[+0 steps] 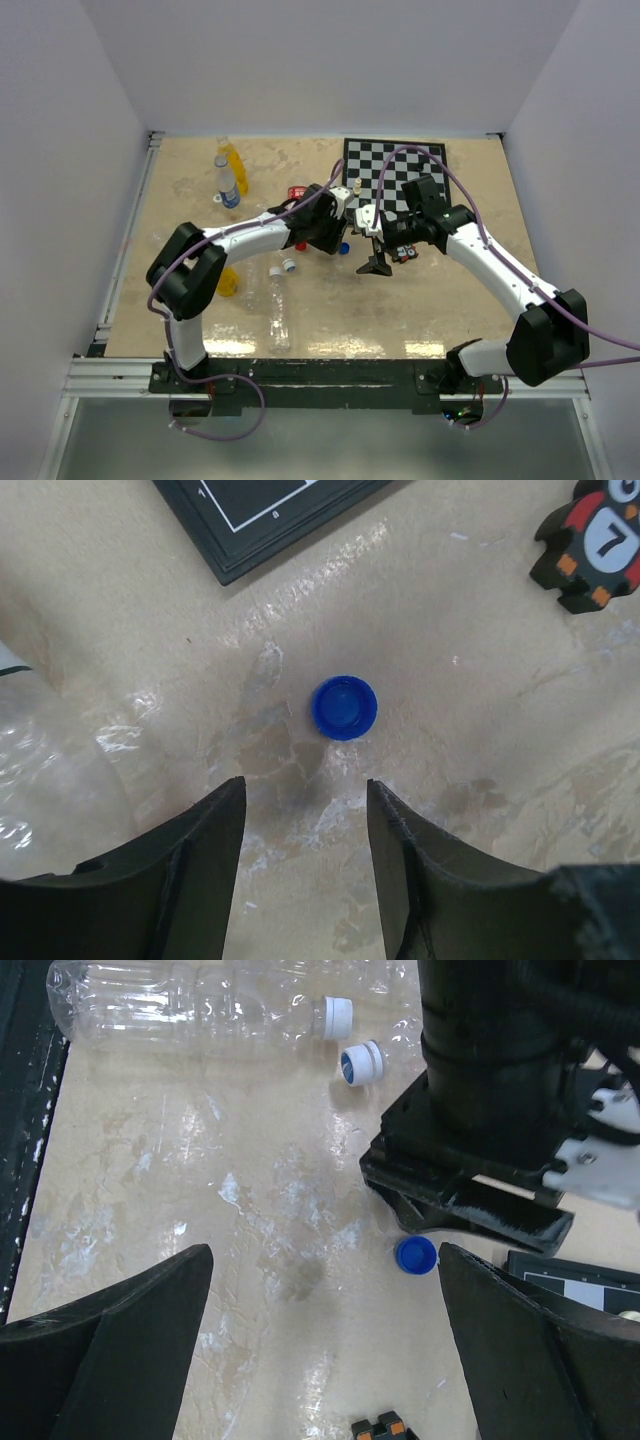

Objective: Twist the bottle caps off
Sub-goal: Pick up the bottle cap from the center of the board.

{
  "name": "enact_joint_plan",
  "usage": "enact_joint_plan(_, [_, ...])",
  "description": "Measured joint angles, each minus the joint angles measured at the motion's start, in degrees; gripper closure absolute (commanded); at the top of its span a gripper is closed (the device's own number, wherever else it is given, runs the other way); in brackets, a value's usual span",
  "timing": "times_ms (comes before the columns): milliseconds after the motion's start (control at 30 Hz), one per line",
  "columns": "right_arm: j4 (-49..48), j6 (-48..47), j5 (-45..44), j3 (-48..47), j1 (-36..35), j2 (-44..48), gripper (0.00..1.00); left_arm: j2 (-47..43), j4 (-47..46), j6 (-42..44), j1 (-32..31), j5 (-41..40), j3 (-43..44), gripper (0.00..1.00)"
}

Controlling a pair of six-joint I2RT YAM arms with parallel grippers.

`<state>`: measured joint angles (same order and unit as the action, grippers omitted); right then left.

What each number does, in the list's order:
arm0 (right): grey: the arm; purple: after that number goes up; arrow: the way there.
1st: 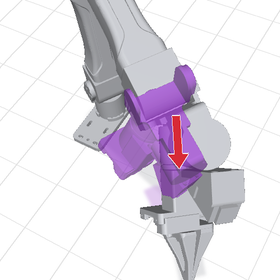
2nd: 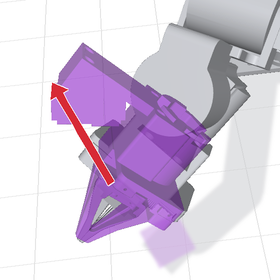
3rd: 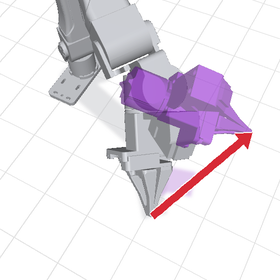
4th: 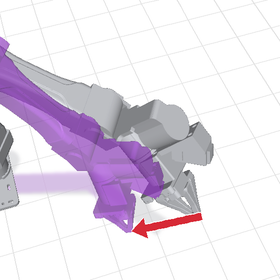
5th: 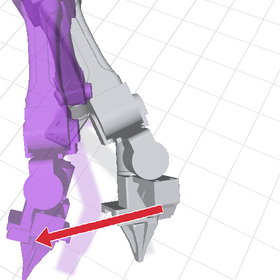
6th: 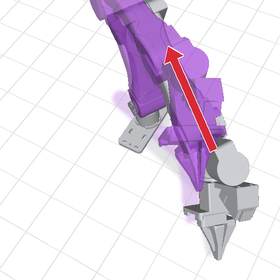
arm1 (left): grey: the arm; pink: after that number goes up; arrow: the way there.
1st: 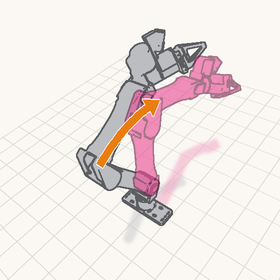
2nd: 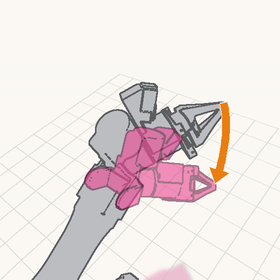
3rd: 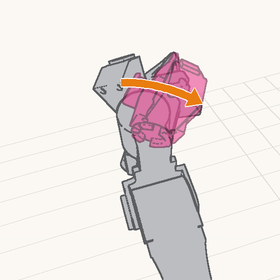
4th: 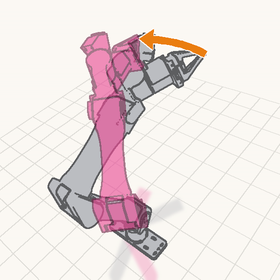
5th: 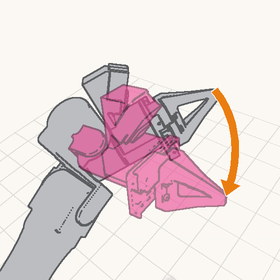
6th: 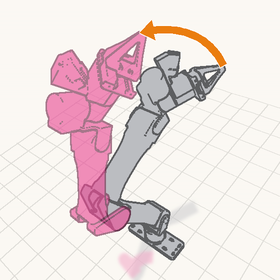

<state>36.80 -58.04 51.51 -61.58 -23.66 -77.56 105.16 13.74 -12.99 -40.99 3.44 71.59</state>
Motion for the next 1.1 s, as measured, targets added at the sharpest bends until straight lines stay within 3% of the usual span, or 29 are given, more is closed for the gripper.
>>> enact_joint_plan(600, [-0.04, 0.11, 0.0, 0.15, 0.0, 0.0, 0.02, 11.47, -0.39, 0.04, 0.13, 2.34, 8.63, 0.7])
enact_joint_plan(767, [-0.02, 0.11, -0.02, 0.15, 0.0, 0.0, 0.02, 13.05, 0.35, 0.11, 0.15, 2.34, 9.07, 0.85])
enact_joint_plan(867, [-0.04, 0.11, -0.02, 0.15, 0.0, 0.0, 0.02, 13.14, 0.92, 0.09, 0.22, 2.34, 9.57, 1.0])
enact_joint_plan(1100, [-0.02, 0.11, -0.02, 0.15, 0.0, 0.0, 0.02, 12.98, 1.79, 0.63, 0.26, 2.29, 9.94, 1.0])
